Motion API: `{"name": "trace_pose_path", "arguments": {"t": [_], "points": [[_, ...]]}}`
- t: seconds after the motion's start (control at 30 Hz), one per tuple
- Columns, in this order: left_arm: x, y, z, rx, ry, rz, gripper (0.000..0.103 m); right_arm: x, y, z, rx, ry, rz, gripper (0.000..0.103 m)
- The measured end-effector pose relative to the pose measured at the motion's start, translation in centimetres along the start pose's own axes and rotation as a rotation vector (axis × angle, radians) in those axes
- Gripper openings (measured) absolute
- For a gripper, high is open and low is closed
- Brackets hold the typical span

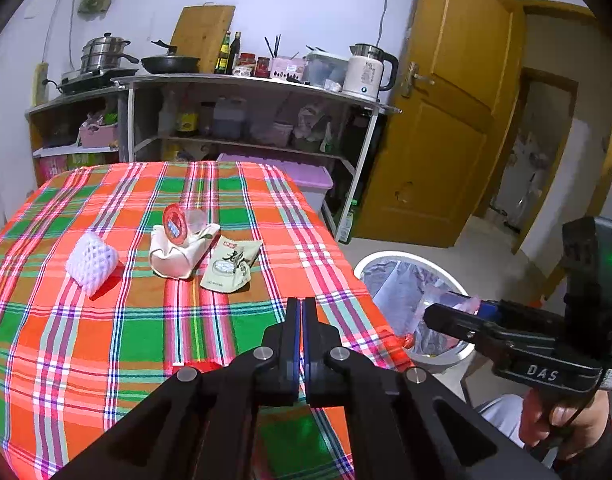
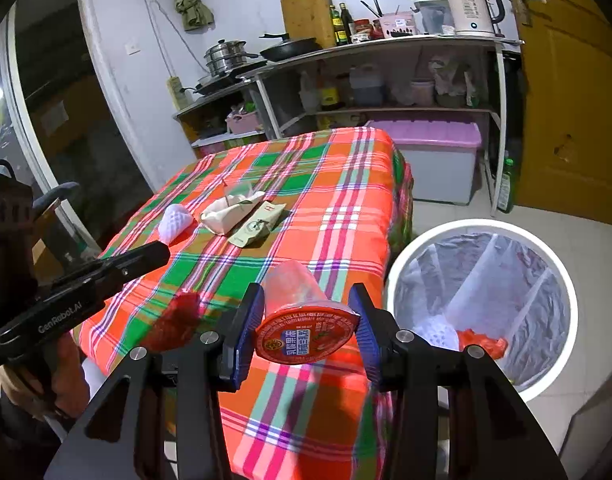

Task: Collect trash
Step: 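Lift the red wrapper with the left gripper while the right holds the cup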

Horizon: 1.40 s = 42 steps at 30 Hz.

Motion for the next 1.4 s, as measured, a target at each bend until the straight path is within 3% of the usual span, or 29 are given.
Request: {"name": "trace_pose_path", "arguments": {"t": [0.7, 0.9, 0.97, 1.13, 1.4], "points": [[-0.3, -3.7, -2.3, -0.083, -0.009, 0.028, 0.0, 1.6, -2.9, 1.0, -0.063, -0.025, 0.002, 0.045], [0.0, -1.3, -1.8, -0.052, 0.003, -0.004, 0.001, 1.6, -3.2, 1.2, -0.068, -0.025, -0.006, 0.045], [0.6, 0.3, -1.5, -0.037, -0.004, -0.031, 0.004, 1.5, -3.3, 1.2, -0.07, -0.022, -0.01, 0.045], [0.9, 3.2, -0.3, -0.002, 0.008, -0.066, 0.043, 1.3, -2.8, 1.4, -0.064, -0.013, -0.021, 0.045], [-0.1, 5.3, 3.2, 0.042, 0.066, -0.07, 0.057, 1.0, -1.9, 1.6, -0.049, 0.002, -0.022, 0.045]]}}
Point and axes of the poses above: each gripper's, at about its wrist camera, not at the fingertips, and x roughly against the way its jaws point, y to its left, z to its underside, the point moved 9 cm from there along -x, roughly the way its jaws point, and after that the axes turned 14 degrees about y, right-handed, at the moved point
